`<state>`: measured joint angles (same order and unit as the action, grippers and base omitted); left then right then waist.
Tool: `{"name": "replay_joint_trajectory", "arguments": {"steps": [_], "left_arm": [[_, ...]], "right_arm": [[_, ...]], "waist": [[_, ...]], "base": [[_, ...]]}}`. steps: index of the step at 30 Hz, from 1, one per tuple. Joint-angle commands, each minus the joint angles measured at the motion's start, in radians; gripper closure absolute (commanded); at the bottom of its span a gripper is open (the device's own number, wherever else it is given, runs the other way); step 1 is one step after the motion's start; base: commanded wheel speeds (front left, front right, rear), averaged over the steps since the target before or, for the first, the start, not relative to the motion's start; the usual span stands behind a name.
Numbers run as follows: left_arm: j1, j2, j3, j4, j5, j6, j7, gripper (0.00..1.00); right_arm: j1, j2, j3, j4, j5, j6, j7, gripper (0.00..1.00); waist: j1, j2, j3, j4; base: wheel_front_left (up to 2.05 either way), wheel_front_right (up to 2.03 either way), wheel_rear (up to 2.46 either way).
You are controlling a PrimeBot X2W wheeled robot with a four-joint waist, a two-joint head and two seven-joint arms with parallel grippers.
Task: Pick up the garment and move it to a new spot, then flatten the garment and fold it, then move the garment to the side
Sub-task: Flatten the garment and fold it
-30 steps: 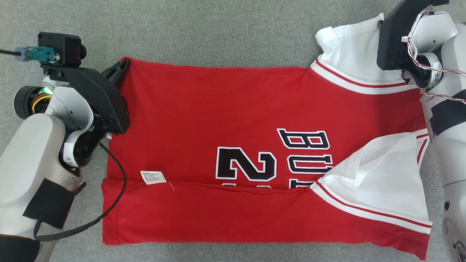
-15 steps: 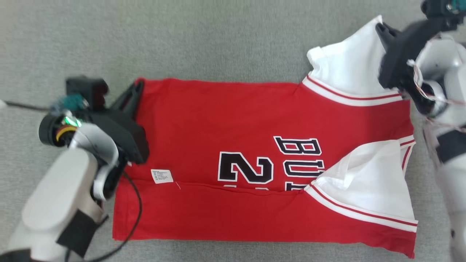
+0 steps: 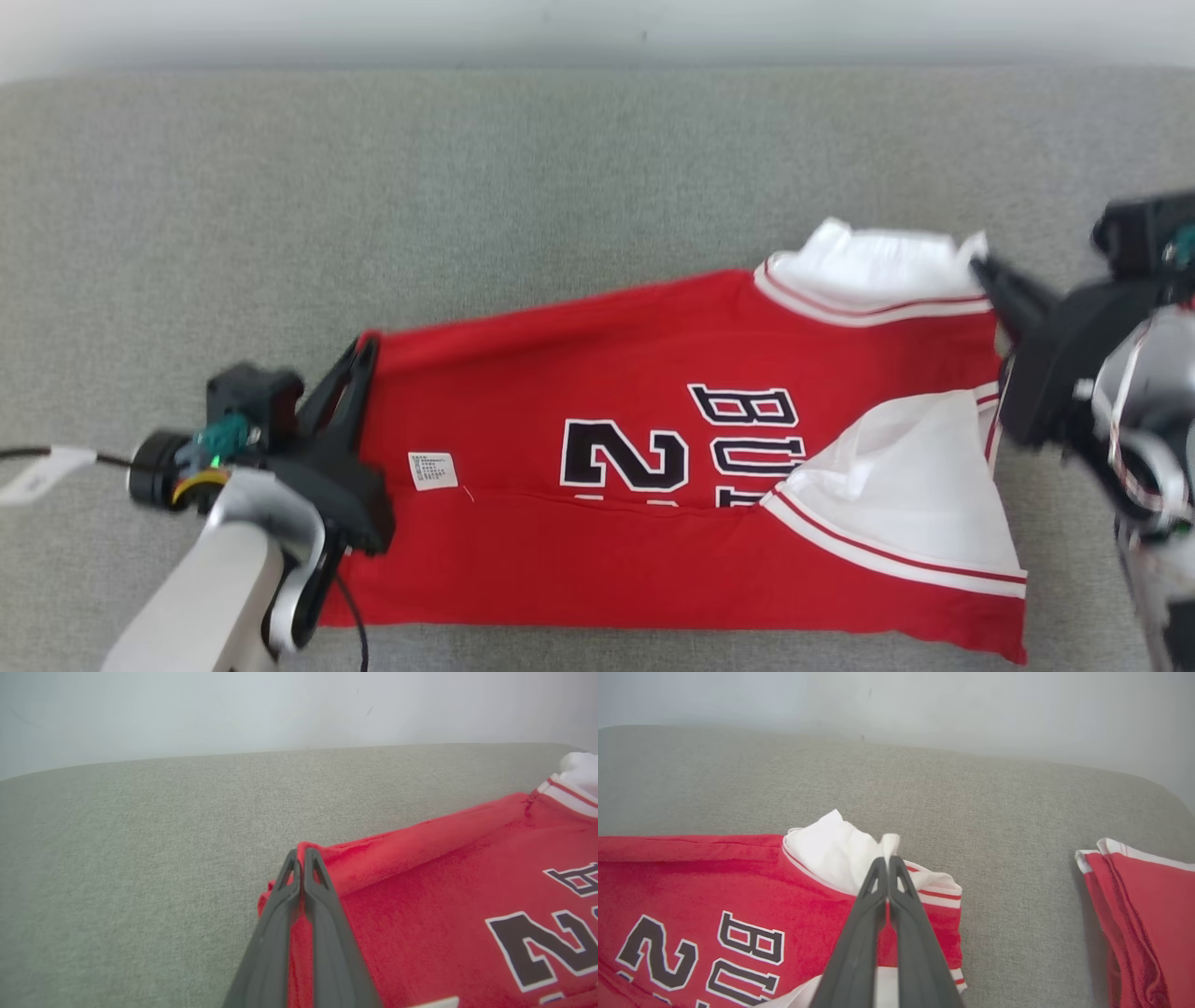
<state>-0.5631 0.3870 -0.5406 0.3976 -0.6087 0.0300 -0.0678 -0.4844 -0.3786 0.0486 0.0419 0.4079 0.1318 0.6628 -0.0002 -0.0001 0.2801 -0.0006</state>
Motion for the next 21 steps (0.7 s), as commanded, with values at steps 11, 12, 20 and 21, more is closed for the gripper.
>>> {"name": "replay_joint_trajectory", "arguments": {"steps": [11, 12, 20, 21], "left_arm": [[0.101, -0.001, 0.004, 0.071, -0.034, 0.011, -0.039, 1.0], [0.106, -0.004, 0.003, 0.077, -0.036, 0.012, -0.04, 1.0], [0.13, -0.008, 0.008, 0.13, -0.047, 0.017, -0.067, 1.0], [0.134, -0.009, 0.009, 0.133, -0.049, 0.02, -0.071, 1.0]], "right_arm": [[0.283, 0.005, -0.018, -0.245, 0.035, -0.002, 0.249, 1.0], [0.298, 0.002, -0.022, -0.258, 0.039, -0.002, 0.267, 1.0], [0.394, -0.014, -0.022, -0.356, 0.069, -0.002, 0.416, 1.0], [0.404, -0.017, -0.019, -0.363, 0.075, -0.002, 0.435, 1.0]], "waist": [[0.0002, 0.0001, -0.068, -0.031], [0.0002, 0.0001, -0.071, -0.032], [0.0002, 0.0001, -0.088, -0.048], [0.0002, 0.0001, -0.089, -0.048]], "base": [[0.0, 0.0, 0.0], [0.0, 0.0, 0.0], [0.0, 0.0, 0.0], [0.0, 0.0, 0.0]]}}
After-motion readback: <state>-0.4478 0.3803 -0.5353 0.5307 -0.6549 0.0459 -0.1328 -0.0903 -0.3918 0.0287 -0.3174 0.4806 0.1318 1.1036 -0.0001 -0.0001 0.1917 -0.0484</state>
